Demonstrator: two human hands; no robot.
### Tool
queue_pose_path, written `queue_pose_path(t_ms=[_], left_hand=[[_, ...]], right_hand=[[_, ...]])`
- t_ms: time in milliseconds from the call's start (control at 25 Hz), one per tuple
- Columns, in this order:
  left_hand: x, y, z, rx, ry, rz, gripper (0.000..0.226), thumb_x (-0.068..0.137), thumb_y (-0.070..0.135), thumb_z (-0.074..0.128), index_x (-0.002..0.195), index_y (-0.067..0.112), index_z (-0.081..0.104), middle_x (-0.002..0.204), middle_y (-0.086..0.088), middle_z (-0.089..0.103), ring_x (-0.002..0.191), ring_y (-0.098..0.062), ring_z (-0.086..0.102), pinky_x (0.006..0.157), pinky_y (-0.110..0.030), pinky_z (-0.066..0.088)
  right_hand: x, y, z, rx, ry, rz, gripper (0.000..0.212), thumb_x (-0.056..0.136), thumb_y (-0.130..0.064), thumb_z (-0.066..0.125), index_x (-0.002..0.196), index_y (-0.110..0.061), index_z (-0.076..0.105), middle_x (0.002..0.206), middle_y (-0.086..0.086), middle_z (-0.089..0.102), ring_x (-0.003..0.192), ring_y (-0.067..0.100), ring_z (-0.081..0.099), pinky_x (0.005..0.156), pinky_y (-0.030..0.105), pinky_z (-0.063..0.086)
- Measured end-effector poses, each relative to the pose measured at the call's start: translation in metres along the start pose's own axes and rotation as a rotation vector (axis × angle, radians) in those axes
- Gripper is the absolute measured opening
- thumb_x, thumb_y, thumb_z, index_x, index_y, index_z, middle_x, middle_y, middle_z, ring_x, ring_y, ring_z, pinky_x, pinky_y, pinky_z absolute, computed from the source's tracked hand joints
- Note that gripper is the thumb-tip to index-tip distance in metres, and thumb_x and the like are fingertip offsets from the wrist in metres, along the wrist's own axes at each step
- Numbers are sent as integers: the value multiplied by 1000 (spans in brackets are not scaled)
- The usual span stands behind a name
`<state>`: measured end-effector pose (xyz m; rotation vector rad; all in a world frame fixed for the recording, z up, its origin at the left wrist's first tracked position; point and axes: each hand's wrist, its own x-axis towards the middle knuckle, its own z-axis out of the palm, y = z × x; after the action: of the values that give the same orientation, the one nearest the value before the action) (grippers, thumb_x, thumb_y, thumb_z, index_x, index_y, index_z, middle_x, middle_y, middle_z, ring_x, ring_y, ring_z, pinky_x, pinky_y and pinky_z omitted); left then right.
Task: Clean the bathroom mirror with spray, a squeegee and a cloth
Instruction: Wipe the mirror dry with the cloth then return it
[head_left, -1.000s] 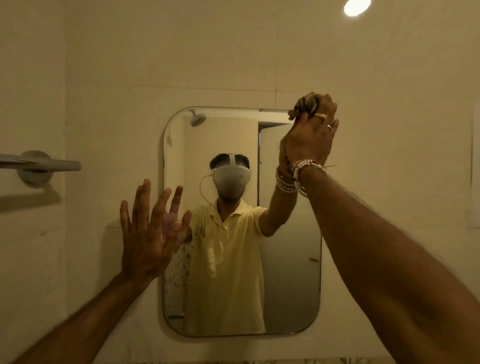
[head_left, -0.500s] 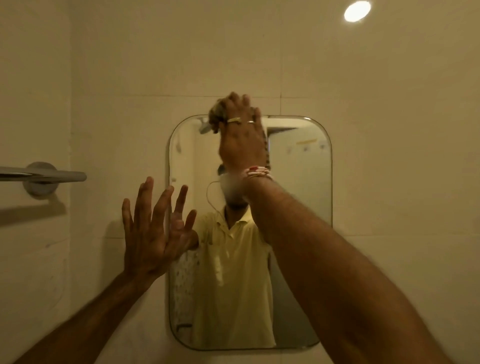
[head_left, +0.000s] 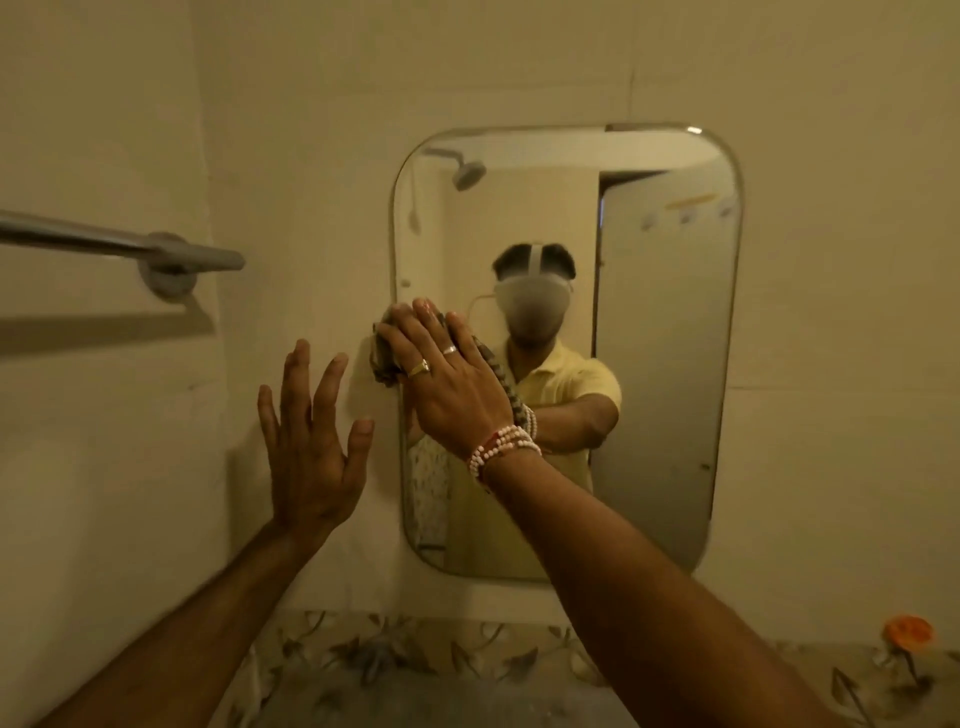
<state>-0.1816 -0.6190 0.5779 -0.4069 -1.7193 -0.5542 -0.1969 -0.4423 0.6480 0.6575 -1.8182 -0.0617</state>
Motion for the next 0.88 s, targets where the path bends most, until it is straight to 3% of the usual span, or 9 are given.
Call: queue_pose_path(t_ms=[280, 480, 600, 760, 880], left_hand=[[-32, -3, -3, 31, -54, -13, 67, 107, 58, 23, 162, 22, 28, 175, -12, 12, 161, -30, 14, 125, -67, 8], [-53, 16, 11, 34, -115, -4, 66, 107, 57, 22, 161, 20, 30, 174, -14, 13, 161, -32, 17, 124, -69, 10], [-62, 32, 24, 1, -133, 7, 66, 108, 56, 23, 161, 18, 31, 174, -14, 13, 161, -31, 14, 124, -69, 9], [-73, 62, 46, -63, -151, 47, 66, 108, 54, 25, 163, 17, 31, 175, -13, 10, 162, -29, 9, 126, -65, 5], [-73, 89, 59, -89, -161, 65, 66, 108, 55, 24, 163, 19, 30, 175, -14, 9, 162, -30, 8, 127, -63, 4]], right_hand=[[-141, -42, 41, -3, -208, -191, 57, 103, -20, 32, 159, -14, 23, 167, 11, 19, 156, 31, 9, 127, 50, 6], [-210, -41, 45, -10, -209, -204, 53, 106, -17, 23, 159, -17, 22, 167, 7, 20, 156, 27, 11, 126, 48, 11], [-235, -13, 29, -52, -138, -105, 56, 104, -13, 30, 159, -18, 22, 167, 5, 20, 156, 26, 14, 126, 48, 8], [-271, 42, -10, -53, -18, 182, 62, 96, -10, 51, 154, -20, 33, 165, 4, 26, 154, 28, 20, 125, 54, 11], [-285, 75, -36, -24, 27, 340, 66, 96, -15, 55, 155, -24, 28, 168, -1, 16, 155, 29, 18, 124, 55, 12]])
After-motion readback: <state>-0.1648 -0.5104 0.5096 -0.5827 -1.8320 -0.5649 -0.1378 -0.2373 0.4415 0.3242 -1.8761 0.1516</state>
